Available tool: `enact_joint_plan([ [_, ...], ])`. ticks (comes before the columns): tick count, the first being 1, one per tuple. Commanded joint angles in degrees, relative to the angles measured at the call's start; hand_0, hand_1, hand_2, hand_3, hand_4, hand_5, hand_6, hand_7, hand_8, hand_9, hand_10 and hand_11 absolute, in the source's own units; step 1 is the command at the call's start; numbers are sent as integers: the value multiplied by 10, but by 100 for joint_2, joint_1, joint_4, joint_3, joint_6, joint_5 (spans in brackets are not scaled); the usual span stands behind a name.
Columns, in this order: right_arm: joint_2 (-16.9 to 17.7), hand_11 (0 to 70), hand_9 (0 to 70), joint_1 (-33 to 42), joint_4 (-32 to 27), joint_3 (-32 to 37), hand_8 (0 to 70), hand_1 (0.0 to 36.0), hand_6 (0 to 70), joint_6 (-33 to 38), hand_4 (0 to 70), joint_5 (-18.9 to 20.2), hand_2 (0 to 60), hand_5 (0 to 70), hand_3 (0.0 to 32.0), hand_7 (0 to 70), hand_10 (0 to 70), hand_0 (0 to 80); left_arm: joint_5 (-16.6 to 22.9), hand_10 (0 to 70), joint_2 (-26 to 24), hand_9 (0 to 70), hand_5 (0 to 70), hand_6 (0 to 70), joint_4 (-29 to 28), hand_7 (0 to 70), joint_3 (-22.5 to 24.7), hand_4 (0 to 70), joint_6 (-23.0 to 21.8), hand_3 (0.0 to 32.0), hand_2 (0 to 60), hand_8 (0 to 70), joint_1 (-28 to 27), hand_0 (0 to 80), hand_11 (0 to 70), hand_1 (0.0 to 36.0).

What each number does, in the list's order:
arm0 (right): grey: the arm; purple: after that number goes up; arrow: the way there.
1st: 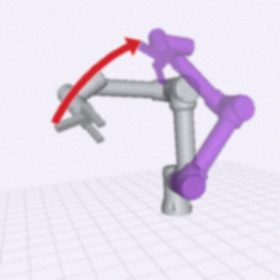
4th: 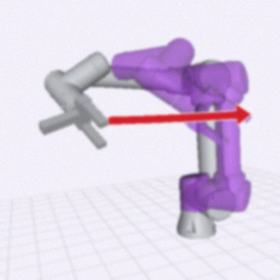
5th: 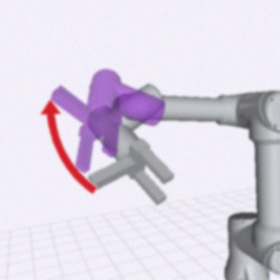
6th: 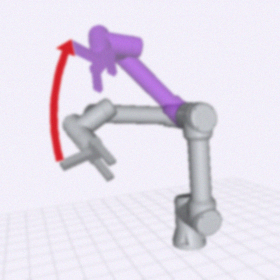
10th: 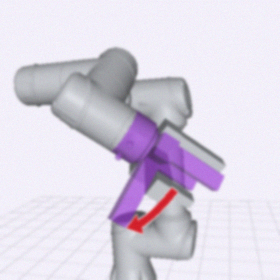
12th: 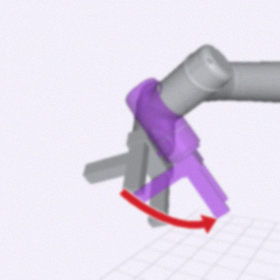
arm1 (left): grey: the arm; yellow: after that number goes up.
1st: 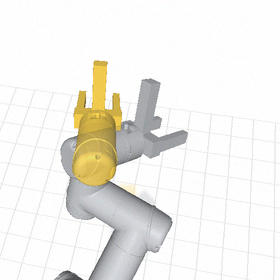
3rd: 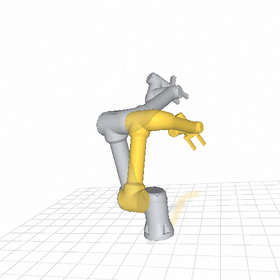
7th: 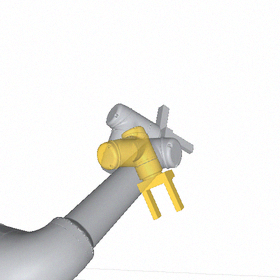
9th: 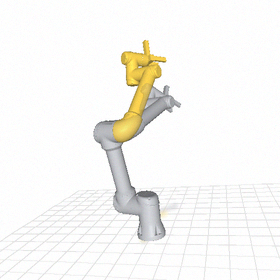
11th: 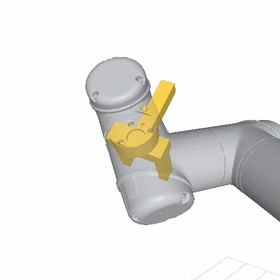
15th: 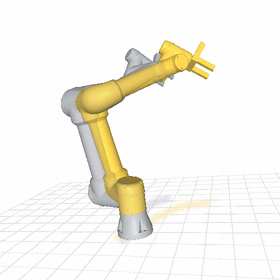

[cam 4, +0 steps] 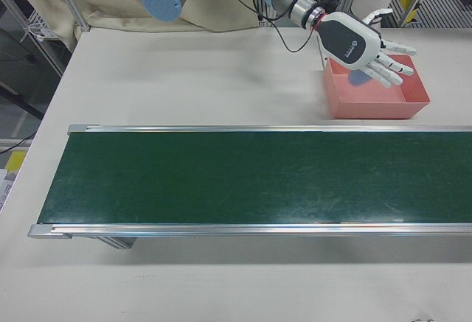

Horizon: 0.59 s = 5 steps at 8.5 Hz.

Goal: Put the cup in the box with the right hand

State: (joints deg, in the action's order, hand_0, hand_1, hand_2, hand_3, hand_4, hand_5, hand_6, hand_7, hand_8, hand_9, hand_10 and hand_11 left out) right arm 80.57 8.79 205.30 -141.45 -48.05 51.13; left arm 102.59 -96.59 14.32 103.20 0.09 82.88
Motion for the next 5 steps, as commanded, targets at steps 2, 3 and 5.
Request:
enact_joint_plan([
  [2, 764, 21, 32, 1383, 45, -286, 0, 35, 49, 952, 169, 81, 32, 15, 0, 199, 9, 409, -2, 0, 0, 0, 0, 0, -9, 0, -2, 0, 0, 0, 0, 0, 0, 0, 0, 0],
  [3, 1029, 25, 31, 2511, 46, -147, 0, 63, 49, 1286, 175, 595, 52, 22, 0, 191, 10, 442, 7, 0, 0, 0, 0, 0, -9, 0, -2, 0, 0, 0, 0, 0, 0, 0, 0, 0],
  [5, 1014, 22, 18, 4825, 46, 807, 0, 46, 40, 1840, 194, 1721, 30, 18, 0, 145, 9, 441, -2, 0, 0, 0, 0, 0, -9, 0, 7, 0, 0, 0, 0, 0, 0, 0, 0, 0],
])
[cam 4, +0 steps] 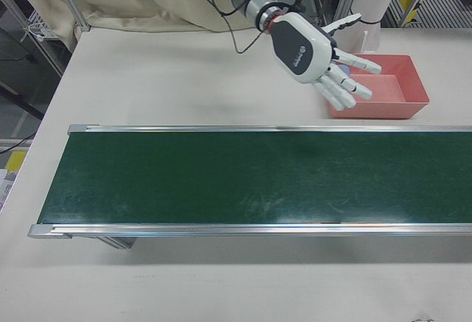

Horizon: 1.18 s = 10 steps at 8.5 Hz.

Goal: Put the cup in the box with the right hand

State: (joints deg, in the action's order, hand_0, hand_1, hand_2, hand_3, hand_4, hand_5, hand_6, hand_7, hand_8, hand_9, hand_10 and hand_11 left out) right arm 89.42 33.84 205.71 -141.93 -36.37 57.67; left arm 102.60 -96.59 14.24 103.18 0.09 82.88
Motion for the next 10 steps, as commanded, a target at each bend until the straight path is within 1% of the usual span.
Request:
enact_joint_plan([
  [1, 155, 13, 11, 2999, -5, 1365, 0, 59, 34, 944, 120, 1253, 55, 23, 0, 111, 2, 443, 6, 0, 0, 0, 0, 0, 9, 0, 9, 0, 0, 0, 0, 0, 0, 0, 0, 0],
  [2, 146, 13, 15, 3501, -22, 1779, 0, 52, 33, 947, 115, 1542, 0, 28, 0, 103, 0, 467, -3, 0, 0, 0, 0, 0, 9, 0, 17, 0, 0, 0, 0, 0, 0, 0, 0, 0],
  [3, 137, 12, 17, 3680, -66, 2113, 0, 62, 28, 973, 73, 1641, 54, 27, 0, 91, 0, 443, -3, 0, 0, 0, 0, 0, 17, 0, 26, 0, 0, 0, 0, 0, 0, 0, 0, 0],
  [4, 129, 10, 19, 3682, -84, 2334, 0, 52, 26, 982, 70, 1633, 55, 23, 0, 91, 0, 429, 6, 0, 0, 0, 0, 0, 17, 0, 26, 0, 0, 0, 0, 0, 0, 0, 0, 0],
  [5, 33, 8, 21, 3656, -93, 2476, 0, 38, 26, 982, 81, 1633, 29, 21, 0, 94, 0, 420, -3, 0, -9, 0, 0, 0, 17, 0, 26, 0, 0, 0, 0, 0, 0, 0, 0, 0],
  [6, -116, 9, 24, 3664, -93, 2599, 0, 64, 27, 991, 57, 1633, 122, 20, 0, 98, 0, 372, 6, 0, -9, 0, 0, 0, 17, 0, 26, 0, 0, 0, 0, 0, 0, 0, 0, 0],
  [7, -161, 13, 20, 3595, -110, 2661, 0, 46, 26, 991, 72, 1633, 62, 21, 0, 92, 2, 393, -3, 0, -17, 0, 0, 0, 17, 0, 18, 0, 0, 0, 0, 0, 0, 0, 0, 0],
  [8, -162, 16, 25, 3472, -310, 2740, 0, 36, 27, 1000, 84, 1624, 31, 20, 0, 94, 5, 405, 6, 0, -17, 0, 0, 0, 9, 0, 9, 0, 0, 0, 0, 0, 0, 0, 0, 0],
  [9, -153, 18, 27, 3384, -626, 2810, 0, 38, 26, 1009, 81, 1642, 31, 21, 0, 96, 6, 404, -3, 0, -26, 0, 0, 0, 9, 0, -9, 0, 0, 0, 0, 0, 0, 0, 0, 0],
  [10, -135, 18, 29, 3357, -716, 2768, 0, 29, 25, 1035, 85, 1659, 0, 21, 0, 96, 5, 422, 6, 0, -26, 0, 0, 0, 9, 0, -18, 0, 0, 0, 0, 0, 0, 0, 0, 0],
])
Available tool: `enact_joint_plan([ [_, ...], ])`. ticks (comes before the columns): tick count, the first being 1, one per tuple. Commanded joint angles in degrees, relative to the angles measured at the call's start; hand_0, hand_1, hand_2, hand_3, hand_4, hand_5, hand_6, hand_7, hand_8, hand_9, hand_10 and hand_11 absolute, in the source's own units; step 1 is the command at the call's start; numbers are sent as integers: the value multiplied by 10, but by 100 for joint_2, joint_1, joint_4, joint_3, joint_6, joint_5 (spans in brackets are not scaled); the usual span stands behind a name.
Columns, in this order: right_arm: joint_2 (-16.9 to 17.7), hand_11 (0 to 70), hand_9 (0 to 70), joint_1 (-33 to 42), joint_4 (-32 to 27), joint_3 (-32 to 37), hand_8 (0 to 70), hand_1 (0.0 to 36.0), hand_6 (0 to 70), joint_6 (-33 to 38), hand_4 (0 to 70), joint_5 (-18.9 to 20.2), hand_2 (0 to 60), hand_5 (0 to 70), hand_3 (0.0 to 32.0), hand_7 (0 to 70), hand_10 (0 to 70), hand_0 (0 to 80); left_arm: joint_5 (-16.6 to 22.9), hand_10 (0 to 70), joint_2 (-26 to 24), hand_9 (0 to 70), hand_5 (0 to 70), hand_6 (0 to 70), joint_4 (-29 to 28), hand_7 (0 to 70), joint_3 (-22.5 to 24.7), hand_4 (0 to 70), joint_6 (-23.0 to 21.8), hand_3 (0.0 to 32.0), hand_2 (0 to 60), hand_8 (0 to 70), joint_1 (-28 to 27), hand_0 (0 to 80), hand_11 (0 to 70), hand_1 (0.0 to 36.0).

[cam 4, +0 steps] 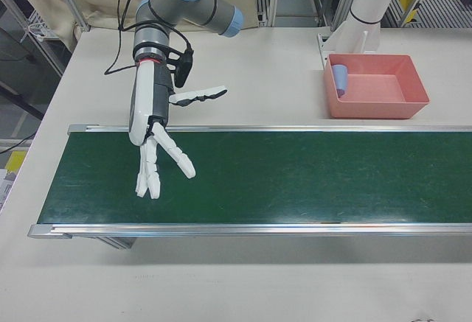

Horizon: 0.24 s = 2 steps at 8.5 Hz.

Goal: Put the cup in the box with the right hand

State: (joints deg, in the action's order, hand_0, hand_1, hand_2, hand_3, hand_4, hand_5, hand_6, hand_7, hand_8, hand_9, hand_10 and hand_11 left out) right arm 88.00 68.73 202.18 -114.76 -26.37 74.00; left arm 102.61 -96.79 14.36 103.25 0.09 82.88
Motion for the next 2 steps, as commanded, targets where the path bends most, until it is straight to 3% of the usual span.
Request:
enact_joint_plan([
  [1, 24, 20, 30, -123, -373, 15, 0, 47, 24, 88, 60, 105, 64, 22, 0, 91, 7, 390, 5, 0, -7, 0, 0, 0, 6, 0, 2, 0, 0, 0, 0, 0, 0, 0, 0, 0],
  [2, 41, 20, 31, -97, -373, 6, 1, 31, 24, 106, 73, 219, 0, 23, 0, 91, 7, 423, -4, 0, 2, 0, 0, 0, 14, 0, 19, 0, 0, 0, 0, 0, 0, 0, 0, 0],
])
